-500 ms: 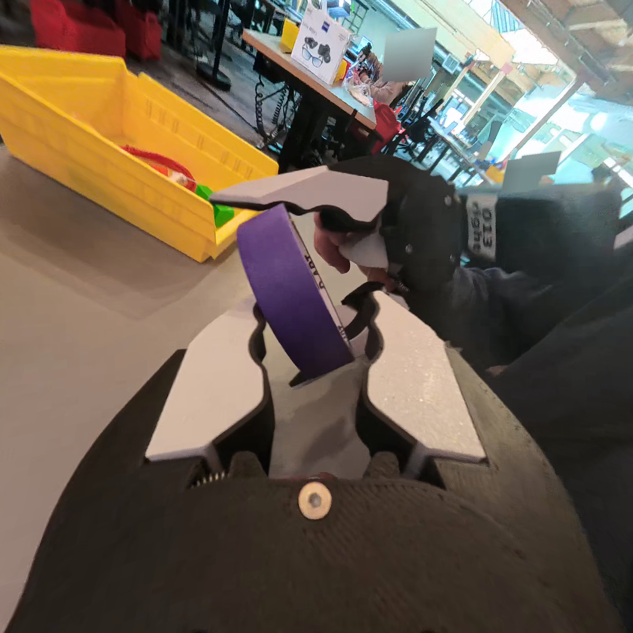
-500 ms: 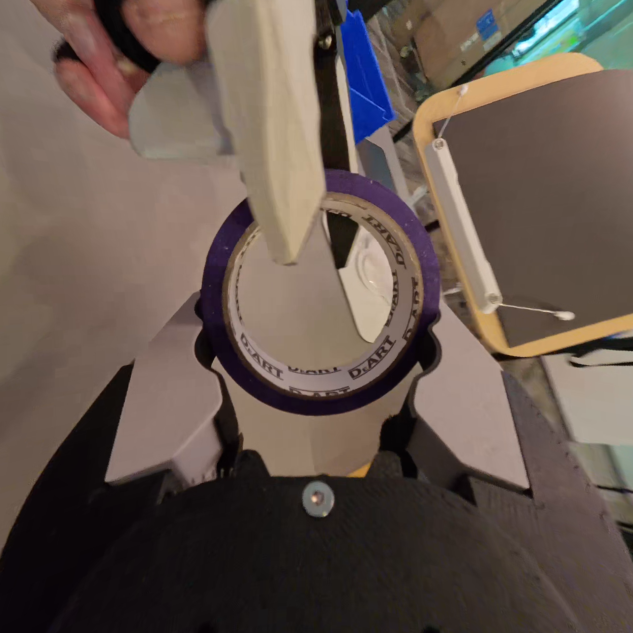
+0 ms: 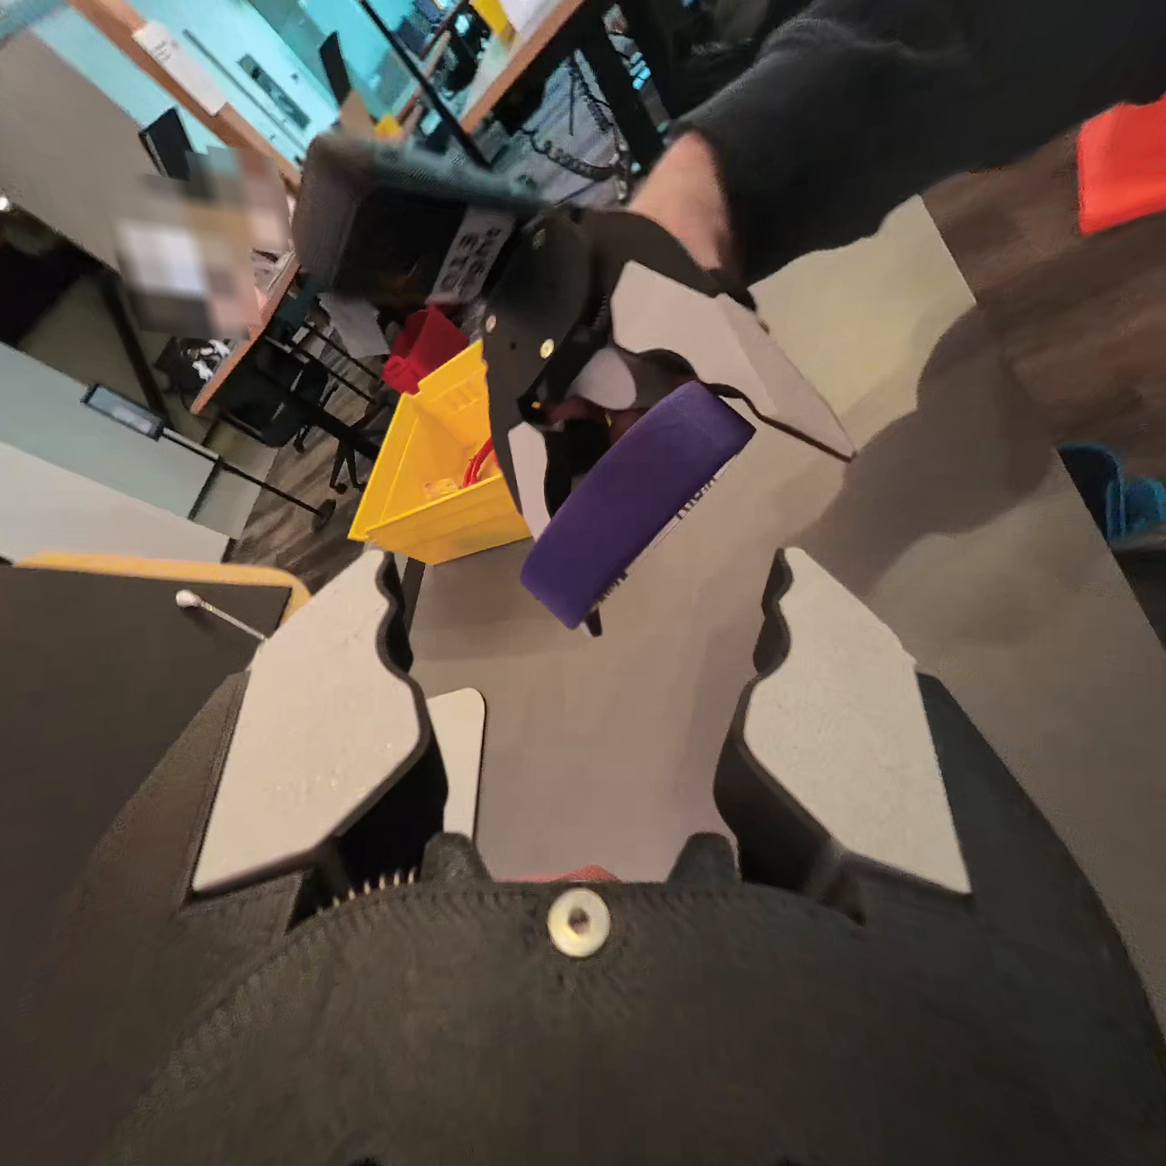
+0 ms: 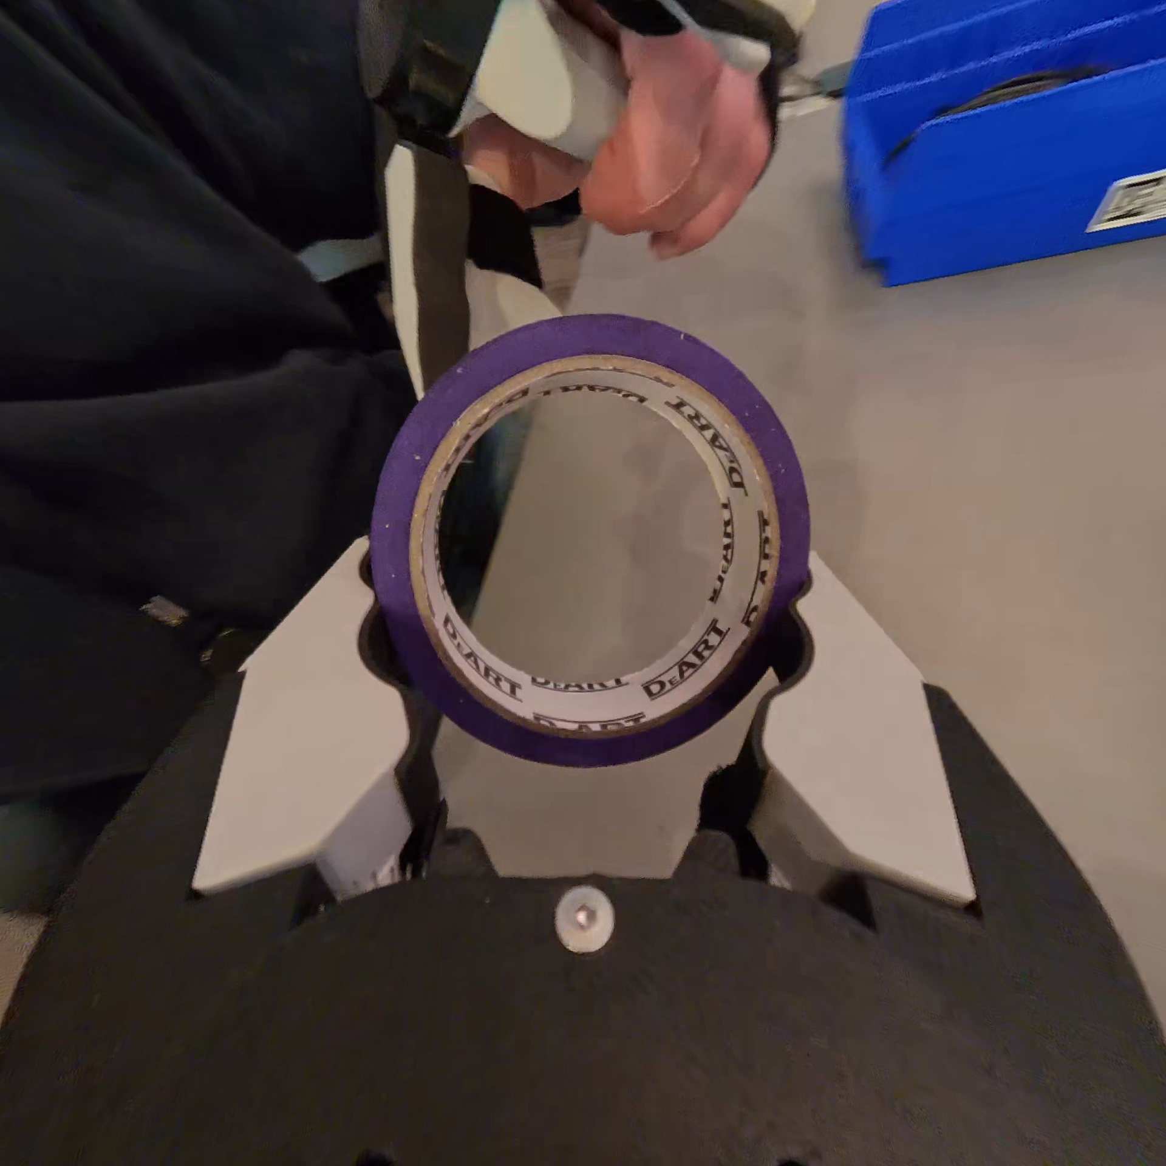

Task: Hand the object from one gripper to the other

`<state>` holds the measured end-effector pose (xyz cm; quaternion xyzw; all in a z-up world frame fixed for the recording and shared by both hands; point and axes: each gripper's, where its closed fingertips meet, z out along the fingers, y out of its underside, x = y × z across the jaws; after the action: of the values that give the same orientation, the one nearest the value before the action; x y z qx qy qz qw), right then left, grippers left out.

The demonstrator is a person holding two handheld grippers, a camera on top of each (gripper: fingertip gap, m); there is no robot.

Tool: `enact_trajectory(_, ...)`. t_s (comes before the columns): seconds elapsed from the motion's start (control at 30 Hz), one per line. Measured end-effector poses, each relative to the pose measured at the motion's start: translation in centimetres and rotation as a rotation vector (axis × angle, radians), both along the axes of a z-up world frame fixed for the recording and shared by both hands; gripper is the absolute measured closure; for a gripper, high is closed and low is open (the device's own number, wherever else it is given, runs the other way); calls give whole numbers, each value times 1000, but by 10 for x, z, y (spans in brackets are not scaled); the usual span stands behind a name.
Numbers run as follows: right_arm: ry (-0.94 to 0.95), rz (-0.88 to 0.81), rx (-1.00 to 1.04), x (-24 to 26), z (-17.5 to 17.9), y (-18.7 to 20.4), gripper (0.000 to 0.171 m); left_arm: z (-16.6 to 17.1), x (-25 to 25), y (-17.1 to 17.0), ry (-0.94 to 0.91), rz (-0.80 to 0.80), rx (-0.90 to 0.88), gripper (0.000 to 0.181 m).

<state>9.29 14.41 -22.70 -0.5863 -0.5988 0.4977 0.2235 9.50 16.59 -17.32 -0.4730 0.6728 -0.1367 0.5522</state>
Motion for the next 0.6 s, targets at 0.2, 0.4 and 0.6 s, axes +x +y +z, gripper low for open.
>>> enact_trajectory(0.2, 194, 84, -261, -6, 30, -4, 50, -14, 16, 9, 177, 22, 329, 56)
enact_trajectory(0.4, 412, 16, -410, -14, 55, 11, 50, -21, 27, 25, 70, 171, 516, 35)
enact_trajectory(0.6, 504, -22, -508, -20, 58, 13, 50, -5, 33, 37, -38, 296, 596, 34)
